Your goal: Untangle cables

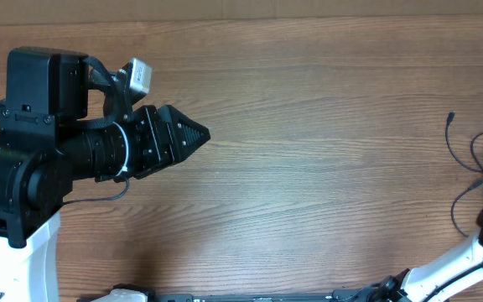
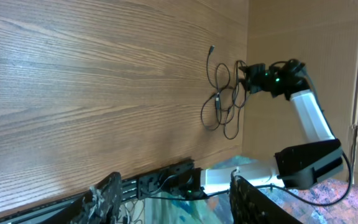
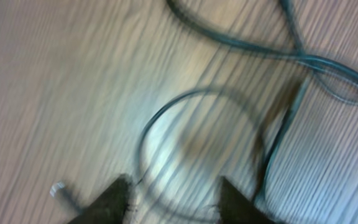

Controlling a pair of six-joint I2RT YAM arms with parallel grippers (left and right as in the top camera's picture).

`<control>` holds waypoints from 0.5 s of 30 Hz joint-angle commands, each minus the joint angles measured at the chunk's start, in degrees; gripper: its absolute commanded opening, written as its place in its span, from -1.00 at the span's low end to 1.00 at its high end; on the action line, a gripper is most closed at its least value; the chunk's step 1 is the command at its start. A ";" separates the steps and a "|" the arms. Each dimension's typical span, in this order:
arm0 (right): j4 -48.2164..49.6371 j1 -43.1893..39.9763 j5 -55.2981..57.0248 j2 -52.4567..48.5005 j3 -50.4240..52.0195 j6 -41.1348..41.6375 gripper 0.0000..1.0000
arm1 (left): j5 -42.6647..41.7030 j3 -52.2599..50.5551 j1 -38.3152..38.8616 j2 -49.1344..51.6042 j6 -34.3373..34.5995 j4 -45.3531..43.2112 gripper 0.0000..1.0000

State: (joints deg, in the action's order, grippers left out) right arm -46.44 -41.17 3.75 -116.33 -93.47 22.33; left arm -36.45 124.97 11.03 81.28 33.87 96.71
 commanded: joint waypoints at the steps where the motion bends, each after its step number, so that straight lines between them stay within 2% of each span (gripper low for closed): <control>1: -4.17 2.38 -2.16 2.62 -1.01 4.46 -0.62 | -0.61 -0.09 -0.13 0.00 -2.49 0.09 0.11; 5: -11.17 4.63 -2.16 2.32 -0.22 11.19 -0.92 | -0.61 -0.09 -0.13 0.00 -3.61 0.09 0.11; 10: -16.24 6.62 -2.12 2.32 1.68 15.43 -0.92 | -0.61 -0.09 -0.13 0.00 -5.09 0.09 0.12; 15: -15.30 6.95 0.28 2.32 6.78 15.41 -0.92 | -0.61 -0.09 -0.13 0.00 -5.62 0.09 0.11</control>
State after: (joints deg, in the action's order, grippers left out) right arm -62.46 -34.39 1.91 -114.65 -89.65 36.03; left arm -36.45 124.97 11.03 81.30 30.11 96.71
